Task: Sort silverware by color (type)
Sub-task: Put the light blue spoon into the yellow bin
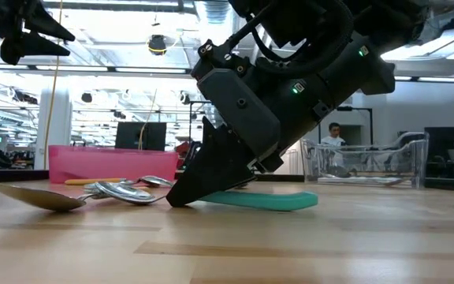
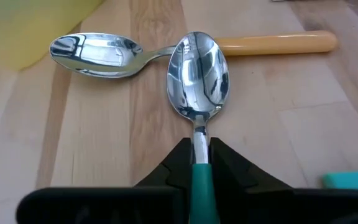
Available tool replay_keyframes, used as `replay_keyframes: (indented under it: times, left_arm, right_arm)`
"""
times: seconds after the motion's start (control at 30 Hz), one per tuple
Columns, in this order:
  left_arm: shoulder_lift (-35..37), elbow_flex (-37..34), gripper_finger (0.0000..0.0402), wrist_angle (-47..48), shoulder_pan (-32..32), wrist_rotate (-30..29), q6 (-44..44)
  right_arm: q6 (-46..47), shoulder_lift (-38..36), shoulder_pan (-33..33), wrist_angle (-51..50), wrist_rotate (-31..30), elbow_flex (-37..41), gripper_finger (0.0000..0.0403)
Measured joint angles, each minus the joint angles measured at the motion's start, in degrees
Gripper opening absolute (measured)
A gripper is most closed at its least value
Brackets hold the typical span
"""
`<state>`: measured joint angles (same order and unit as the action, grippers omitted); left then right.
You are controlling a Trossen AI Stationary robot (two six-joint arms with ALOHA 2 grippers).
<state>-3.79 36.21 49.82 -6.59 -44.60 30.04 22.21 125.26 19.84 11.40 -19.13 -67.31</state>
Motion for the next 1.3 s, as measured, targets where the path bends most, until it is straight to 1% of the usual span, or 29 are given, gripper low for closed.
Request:
replay_keyframes:
  times: [0.13,0.3,0.5,0.6,0.73,1.1,1.3]
  left_arm:
    - [0.0,0.0,0.0205,-0.02,0.0,0.0,0.0]
    - [0.02,0.0,0.0205,-0.02,0.0,0.02,0.0]
    - [0.02,0.0,0.0205,-0.02,0.01,0.02,0.0]
    - [0.02,0.0,0.0205,-0.02,0.01,0.02,0.0]
    - [0.02,0.0,0.0205,-0.02,0.02,0.0,0.0]
    - [0.02,0.0,0.0205,-0.02,0.02,0.0,0.0]
    - [0.02,0.0,0.0205,-0.01,0.02,0.0,0.0]
  right_arm:
    - [1.4,-0.64,0.0,0.29,-0.91,0.06,0.0065]
    - [0.62,-3.22,-0.15,-0.36,-1.46,0.28,0.0064]
    - [-0.17,-6.23,-0.33,-2.76,-7.33,0.53,0.0064]
    - [-0.56,-8.22,-0.65,-1.83,-8.31,0.45,0.0064]
    - [-2.1,-9.12,-0.55,-0.15,-8.97,0.36,0.0064]
    - [-6.06,-9.73,-0.5,15.53,-9.38,0.18,0.0064]
    - [-7.75,-9.73,-0.5,24.6,-7.89,0.1,0.0064]
